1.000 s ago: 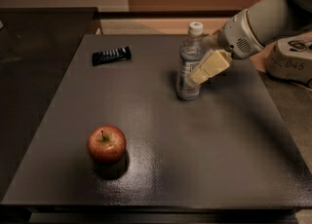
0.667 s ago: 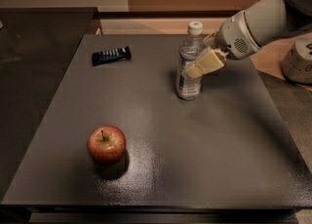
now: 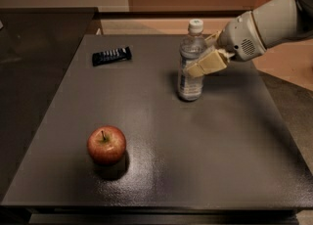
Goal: Move blue plastic bottle near apple
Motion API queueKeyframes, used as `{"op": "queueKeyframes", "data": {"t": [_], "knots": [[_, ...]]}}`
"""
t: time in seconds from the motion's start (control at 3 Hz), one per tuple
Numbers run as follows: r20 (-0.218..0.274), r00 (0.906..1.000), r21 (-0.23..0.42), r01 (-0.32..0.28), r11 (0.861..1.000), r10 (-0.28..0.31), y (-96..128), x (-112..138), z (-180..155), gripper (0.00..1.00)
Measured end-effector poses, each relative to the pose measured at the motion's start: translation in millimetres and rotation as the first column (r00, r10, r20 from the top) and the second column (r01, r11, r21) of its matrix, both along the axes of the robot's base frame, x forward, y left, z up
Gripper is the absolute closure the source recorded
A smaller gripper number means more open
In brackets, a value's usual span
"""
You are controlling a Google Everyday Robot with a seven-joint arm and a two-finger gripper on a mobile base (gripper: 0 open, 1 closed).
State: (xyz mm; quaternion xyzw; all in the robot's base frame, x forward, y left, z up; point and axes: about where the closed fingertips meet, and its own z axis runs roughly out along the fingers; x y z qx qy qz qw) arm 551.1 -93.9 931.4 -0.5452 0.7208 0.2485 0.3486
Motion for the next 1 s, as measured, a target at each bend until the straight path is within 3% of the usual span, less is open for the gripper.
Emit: {"op": "queueKeyframes", "data": {"t": [0.33, 0.67, 1.0], "knots": [[0.003, 0.9980, 0.052, -0.064, 0.997, 0.063, 3.3, -23.9, 13.7, 1.00], [0.009, 0.9889, 0.093, -0.149, 0.985, 0.149, 11.4, -56.2, 26.1, 1.00], [0.028, 0.9673, 0.112, -0.254, 0.961, 0.252, 31.3, -89.6, 29.1, 1.00]]}}
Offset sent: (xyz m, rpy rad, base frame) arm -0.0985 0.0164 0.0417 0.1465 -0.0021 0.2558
